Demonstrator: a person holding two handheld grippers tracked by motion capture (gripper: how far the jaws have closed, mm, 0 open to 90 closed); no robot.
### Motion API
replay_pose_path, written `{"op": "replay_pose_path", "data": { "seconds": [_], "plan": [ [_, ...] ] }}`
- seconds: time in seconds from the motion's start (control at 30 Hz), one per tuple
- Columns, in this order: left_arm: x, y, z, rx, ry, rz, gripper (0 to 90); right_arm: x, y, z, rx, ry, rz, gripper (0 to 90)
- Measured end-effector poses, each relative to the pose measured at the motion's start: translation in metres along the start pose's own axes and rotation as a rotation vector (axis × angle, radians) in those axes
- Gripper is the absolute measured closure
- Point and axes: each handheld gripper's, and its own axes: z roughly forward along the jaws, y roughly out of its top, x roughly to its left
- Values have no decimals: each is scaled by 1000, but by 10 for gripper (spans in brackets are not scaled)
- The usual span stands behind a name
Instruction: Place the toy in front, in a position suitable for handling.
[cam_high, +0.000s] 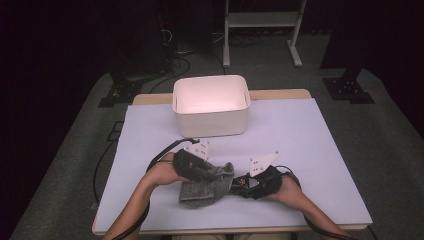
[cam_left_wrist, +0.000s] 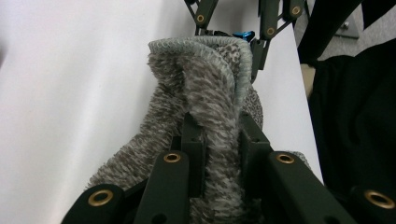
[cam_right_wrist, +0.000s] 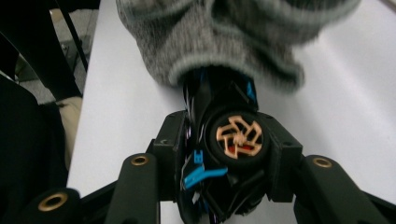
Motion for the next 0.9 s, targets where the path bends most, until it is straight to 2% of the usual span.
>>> {"op": "replay_pose_path", "data": {
  "seconds": [0.17,0.3,0.37,0.4,0.43,0.53,0.6,0.7,0.83,0.9],
  "plan": [
    [0,-1,3,0,-18,-14,765,-1,4,0,4,23,12,496],
    [-2,-2,3,-3,-24,-16,766,-1,8,12,41,15,-13,445],
    [-1,-3,3,-10,-20,-31,765,-2,11,19,54,25,-13,462],
    [0,-4,2,-15,-23,-37,765,-2,12,23,65,32,-19,518],
    [1,-4,2,-25,-19,-46,766,-2,13,26,74,26,-30,536],
    [6,-5,0,-39,-22,-66,767,-7,14,26,70,53,-40,552],
    [10,-2,-3,-39,-17,-71,767,-13,14,25,59,77,-24,552],
    [17,3,-8,-29,-3,-68,767,-23,19,21,70,42,-63,552],
    [27,14,-15,-40,35,-70,767,-41,30,19,79,1,-87,552],
    [33,16,-13,-21,49,-75,767,-48,32,22,92,-20,-94,551]
  ]
}}
